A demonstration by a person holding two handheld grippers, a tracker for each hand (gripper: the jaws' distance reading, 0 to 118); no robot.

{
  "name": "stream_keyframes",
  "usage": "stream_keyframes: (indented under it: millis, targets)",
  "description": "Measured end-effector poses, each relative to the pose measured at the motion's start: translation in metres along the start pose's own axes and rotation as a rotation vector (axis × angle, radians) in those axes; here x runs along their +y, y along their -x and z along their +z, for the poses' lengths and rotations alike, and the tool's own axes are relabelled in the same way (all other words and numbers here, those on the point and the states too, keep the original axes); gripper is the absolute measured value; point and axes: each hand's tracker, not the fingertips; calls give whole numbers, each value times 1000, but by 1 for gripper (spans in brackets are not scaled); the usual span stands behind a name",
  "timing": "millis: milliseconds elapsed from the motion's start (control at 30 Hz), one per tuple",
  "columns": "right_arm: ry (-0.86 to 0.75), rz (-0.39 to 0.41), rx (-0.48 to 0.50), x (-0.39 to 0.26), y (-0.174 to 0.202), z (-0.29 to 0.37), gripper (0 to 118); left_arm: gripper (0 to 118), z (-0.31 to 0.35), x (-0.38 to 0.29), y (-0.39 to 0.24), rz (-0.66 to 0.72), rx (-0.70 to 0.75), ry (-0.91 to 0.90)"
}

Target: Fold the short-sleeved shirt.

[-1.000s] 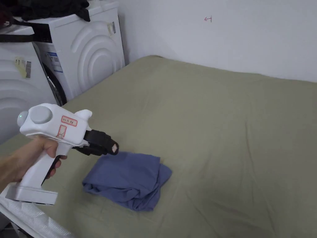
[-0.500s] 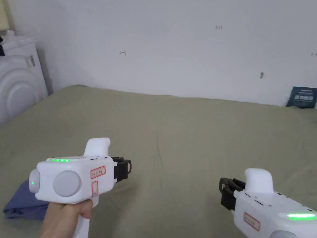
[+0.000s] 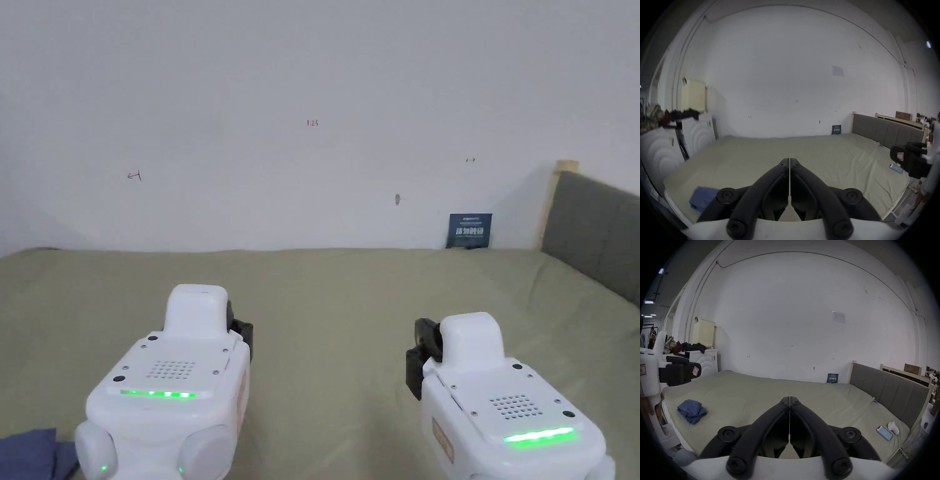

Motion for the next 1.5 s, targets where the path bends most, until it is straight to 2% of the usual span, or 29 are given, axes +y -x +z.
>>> stream_keyframes:
  millis: [333,433,467,500,533,567,600,667,700,1067,1233,1500]
  targets:
    - [-3,-27,1,1,-4,1,2,0,5,4,1,-27,13,-18]
    - [-11,-21,-6,3,-3,0,5,8,4,4,4,-22,15,-11]
    - [-14,-18,-8,3,-2,0,14,17,4,4,4,-15,20,-12]
    - [-16,-17,-10,4,-2,-1,34,33,4,4,5,-11,26,-14]
    - [-19,-17,-14,4,-3,-1,67,65,4,4,6,-7,38,-14]
    - [-22,-18,-14,5,-3,-2,108,105,4,5,7,-6,45,-15]
    - [-22,-20,-19,6,-4,-3,118,118,2,6,8,-14,52,-5]
    - [-36,-20,-24,6,-6,-1,118,118,5,4,9,16,88,-34]
    - [-44,-17,-21,6,-6,1,118,118,7,6,8,-32,68,-44]
    - [-22,-12,-15,9,-8,1,118,118,2,5,14,-54,120,30]
    - [-13,-28,-13,11,-10,-1,118,118,4,9,22,59,48,66]
    - [-6,-30,-14,13,-13,-2,118,118,14,20,20,59,-24,64]
